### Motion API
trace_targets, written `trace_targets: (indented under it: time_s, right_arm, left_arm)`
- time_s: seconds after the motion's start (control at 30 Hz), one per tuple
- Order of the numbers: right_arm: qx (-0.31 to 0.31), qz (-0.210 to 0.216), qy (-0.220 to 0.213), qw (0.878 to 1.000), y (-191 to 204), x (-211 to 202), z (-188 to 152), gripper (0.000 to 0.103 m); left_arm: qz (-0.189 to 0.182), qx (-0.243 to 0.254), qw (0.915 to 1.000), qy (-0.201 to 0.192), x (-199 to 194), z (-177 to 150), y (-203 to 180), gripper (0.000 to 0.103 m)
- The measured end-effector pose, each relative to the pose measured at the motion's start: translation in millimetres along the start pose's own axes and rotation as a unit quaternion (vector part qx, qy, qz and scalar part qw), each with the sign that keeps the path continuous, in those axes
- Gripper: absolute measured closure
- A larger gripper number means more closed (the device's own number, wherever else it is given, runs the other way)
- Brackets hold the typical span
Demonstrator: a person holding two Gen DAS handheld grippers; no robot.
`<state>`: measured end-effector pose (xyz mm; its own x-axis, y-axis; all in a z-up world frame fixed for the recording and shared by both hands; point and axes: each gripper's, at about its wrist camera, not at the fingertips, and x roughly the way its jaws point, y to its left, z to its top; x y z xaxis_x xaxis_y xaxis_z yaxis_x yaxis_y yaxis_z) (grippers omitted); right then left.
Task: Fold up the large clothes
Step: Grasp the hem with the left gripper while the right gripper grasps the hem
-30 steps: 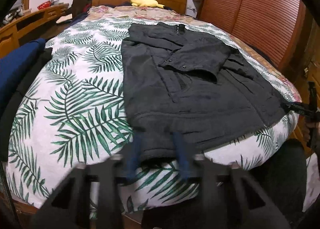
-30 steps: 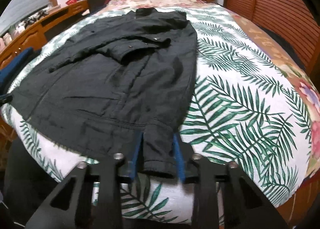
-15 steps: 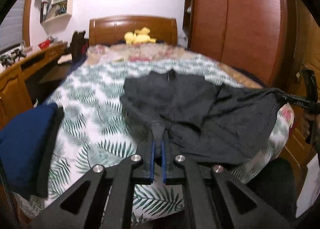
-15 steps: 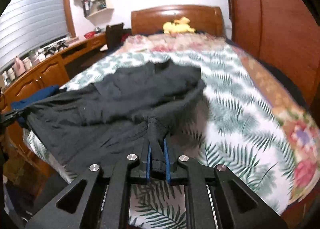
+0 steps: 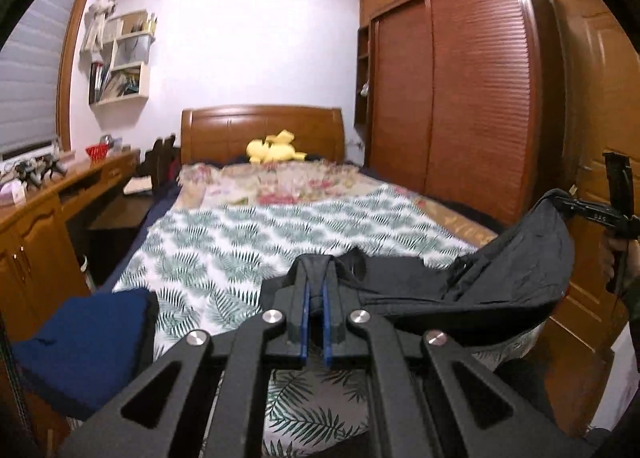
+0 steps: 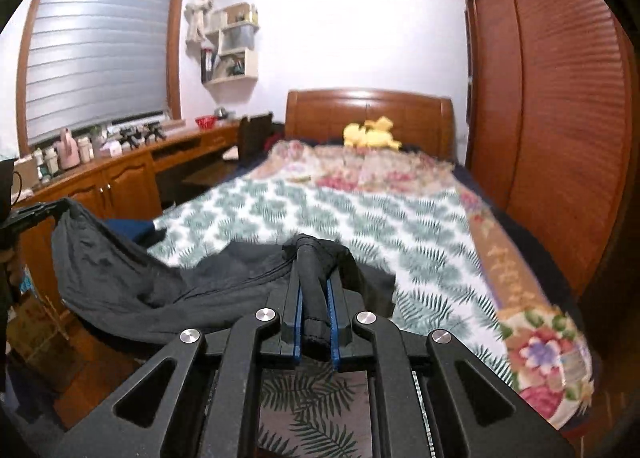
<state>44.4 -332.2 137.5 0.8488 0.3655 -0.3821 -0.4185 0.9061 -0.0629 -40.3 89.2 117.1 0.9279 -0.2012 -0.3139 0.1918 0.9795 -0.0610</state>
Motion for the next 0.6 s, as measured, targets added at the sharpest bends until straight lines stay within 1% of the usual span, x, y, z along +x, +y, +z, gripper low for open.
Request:
trace_targets:
  time_s: [0.13,0.2,0.27,0.33,0.4,0.5,0.6]
  right_arm:
    - [-0.002,-0.001,-0.033,0.999,0,-33,11,0.096]
    - [0.001,0.0,-0.04,0.999,-3,-38,13,0.096]
    - [0.002,-0.001,-0.037,0.999,-4,-37,11,0.096]
    - [-0.003,-0.006,-0.021,1.0,-5,-30,7,0.096]
    - [-0.011,-0.013,0.001,1.0,-5,-13,-2,0.096]
    - [-0.022,-0.017,0.037,0.999,-6,19,-21,0.096]
    - [-0.032,-0.022,0.061,0.997,-10,54,-39,0.096]
  left_arm:
    - [-0.006,0.011,0.9997,-0.022,-26,15,-9,0.102]
    - [0.0,0.019,0.9995,-0.026,-26,19,-11,0.102]
    - [0.003,0.015,0.9996,-0.023,-19,19,-9,0.102]
    - [0.008,0.005,0.9999,-0.006,2,13,-2,0.102]
    - [0.012,-0.002,0.9998,0.013,26,3,6,0.102]
    - [0.012,-0.018,0.999,0.039,64,-14,15,0.102]
    - [0.015,-0.027,0.9978,0.058,97,-29,23,0.102]
